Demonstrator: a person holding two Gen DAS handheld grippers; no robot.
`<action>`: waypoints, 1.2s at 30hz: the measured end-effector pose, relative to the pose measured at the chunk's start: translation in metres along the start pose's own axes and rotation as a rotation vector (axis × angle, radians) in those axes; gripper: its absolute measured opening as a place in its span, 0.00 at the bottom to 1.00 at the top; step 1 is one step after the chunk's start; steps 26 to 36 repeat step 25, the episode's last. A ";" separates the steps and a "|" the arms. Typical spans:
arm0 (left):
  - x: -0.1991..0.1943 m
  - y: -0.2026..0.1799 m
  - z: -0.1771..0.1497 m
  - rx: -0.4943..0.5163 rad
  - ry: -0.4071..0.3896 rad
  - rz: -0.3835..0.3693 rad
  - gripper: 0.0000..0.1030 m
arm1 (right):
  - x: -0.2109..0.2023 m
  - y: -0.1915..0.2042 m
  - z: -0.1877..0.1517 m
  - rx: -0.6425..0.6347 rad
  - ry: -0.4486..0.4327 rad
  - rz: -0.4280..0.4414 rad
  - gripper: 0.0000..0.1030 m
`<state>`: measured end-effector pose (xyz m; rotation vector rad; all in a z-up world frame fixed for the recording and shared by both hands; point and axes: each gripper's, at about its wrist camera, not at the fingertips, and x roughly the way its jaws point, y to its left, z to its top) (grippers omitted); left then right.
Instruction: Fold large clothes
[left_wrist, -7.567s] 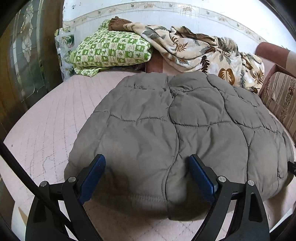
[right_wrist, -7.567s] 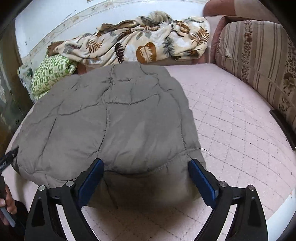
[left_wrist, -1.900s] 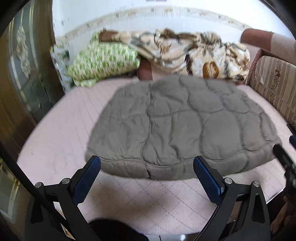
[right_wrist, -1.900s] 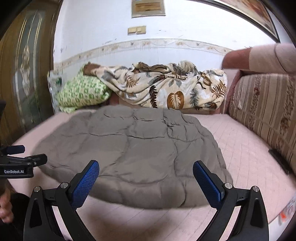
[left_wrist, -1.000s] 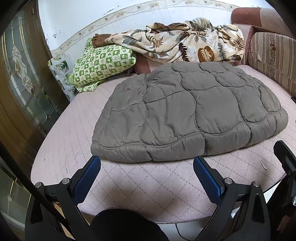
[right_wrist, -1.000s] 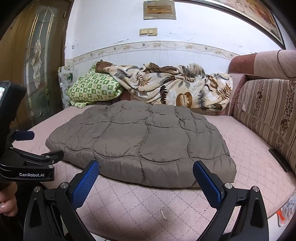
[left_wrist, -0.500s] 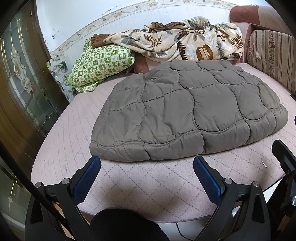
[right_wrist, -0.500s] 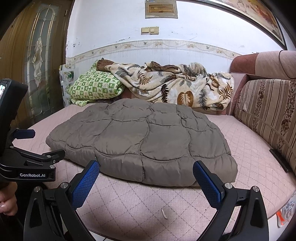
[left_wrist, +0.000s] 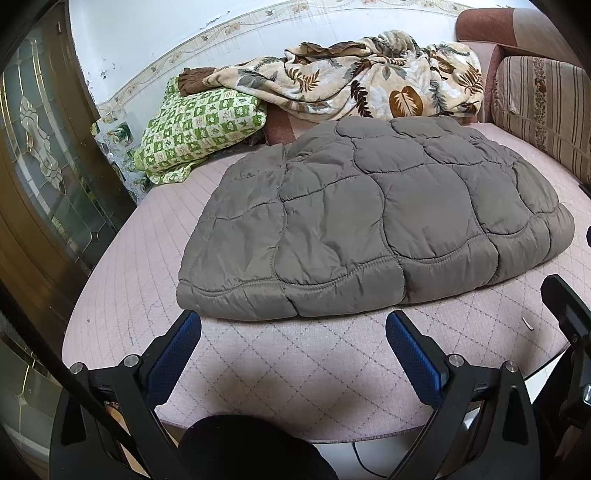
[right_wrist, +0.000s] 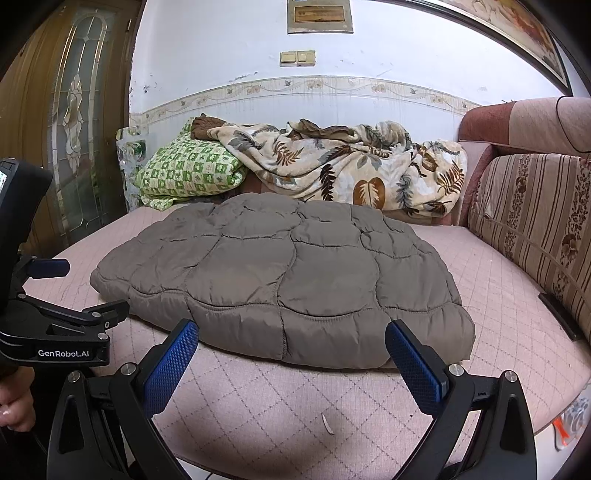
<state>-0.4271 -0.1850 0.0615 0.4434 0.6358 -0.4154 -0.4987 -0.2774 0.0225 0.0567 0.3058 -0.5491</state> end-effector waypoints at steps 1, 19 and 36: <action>0.000 0.000 0.000 0.001 0.000 0.000 0.97 | 0.000 0.000 0.000 0.001 0.000 0.002 0.99; 0.003 -0.001 -0.003 0.004 0.007 -0.030 0.97 | 0.001 -0.001 0.001 0.002 0.002 0.002 0.99; 0.006 0.008 -0.002 -0.026 0.056 -0.152 0.97 | 0.002 -0.004 -0.003 0.015 0.003 0.006 0.99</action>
